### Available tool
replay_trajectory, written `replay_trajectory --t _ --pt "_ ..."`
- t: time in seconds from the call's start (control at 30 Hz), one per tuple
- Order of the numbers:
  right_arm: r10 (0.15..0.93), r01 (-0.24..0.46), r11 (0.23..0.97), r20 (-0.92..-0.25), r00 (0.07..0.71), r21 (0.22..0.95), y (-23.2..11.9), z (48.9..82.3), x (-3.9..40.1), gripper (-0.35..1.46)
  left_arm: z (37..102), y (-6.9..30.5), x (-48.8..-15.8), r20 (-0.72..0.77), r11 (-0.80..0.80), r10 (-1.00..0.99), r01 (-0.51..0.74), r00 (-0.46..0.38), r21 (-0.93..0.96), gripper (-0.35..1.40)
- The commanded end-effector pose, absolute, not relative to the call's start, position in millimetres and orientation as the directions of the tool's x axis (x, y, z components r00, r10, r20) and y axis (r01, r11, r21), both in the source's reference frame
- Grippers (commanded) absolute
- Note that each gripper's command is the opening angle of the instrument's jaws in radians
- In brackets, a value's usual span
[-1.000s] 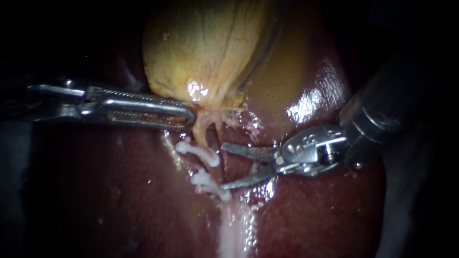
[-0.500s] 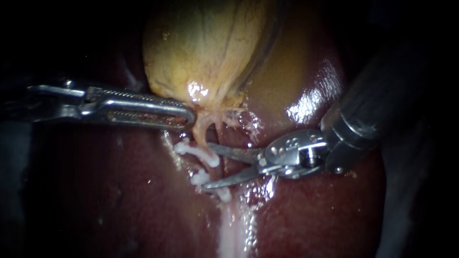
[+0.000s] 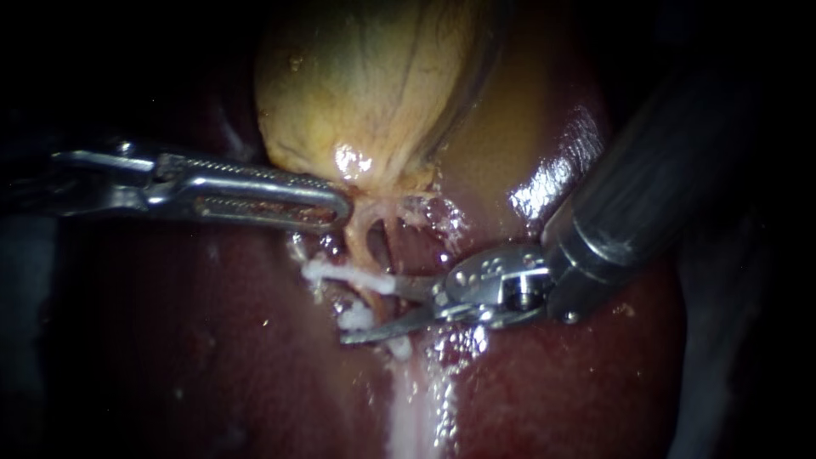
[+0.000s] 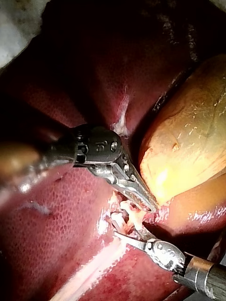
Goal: Go to the cutting position left tube
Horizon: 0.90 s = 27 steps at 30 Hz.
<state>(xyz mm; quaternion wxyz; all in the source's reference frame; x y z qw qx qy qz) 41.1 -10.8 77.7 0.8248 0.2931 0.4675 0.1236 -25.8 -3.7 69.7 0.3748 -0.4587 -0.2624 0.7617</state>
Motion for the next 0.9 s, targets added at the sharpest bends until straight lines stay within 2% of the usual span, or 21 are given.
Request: replay_trajectory --t 0.03,0.57,0.9 --pt "0.48 0.072 0.795 -0.697 0.533 0.602 -10.7 77.8 41.1 1.34 69.8 -3.7 -25.8 -0.502 -0.581 0.812 -0.331 -0.298 -0.744 -0.35" --pt "0.521 0.129 0.718 -0.652 0.551 0.684 -11.2 78.9 42.9 1.12 70.2 -3.7 -26.3 -0.502 -0.582 0.812 -0.333 -0.298 -0.742 -0.35" --pt "0.532 0.126 0.716 -0.653 0.539 0.687 -10.9 79.7 43.9 1.1 70.3 -3.6 -26.5 -0.503 -0.582 0.812 -0.333 -0.297 -0.742 -0.35"
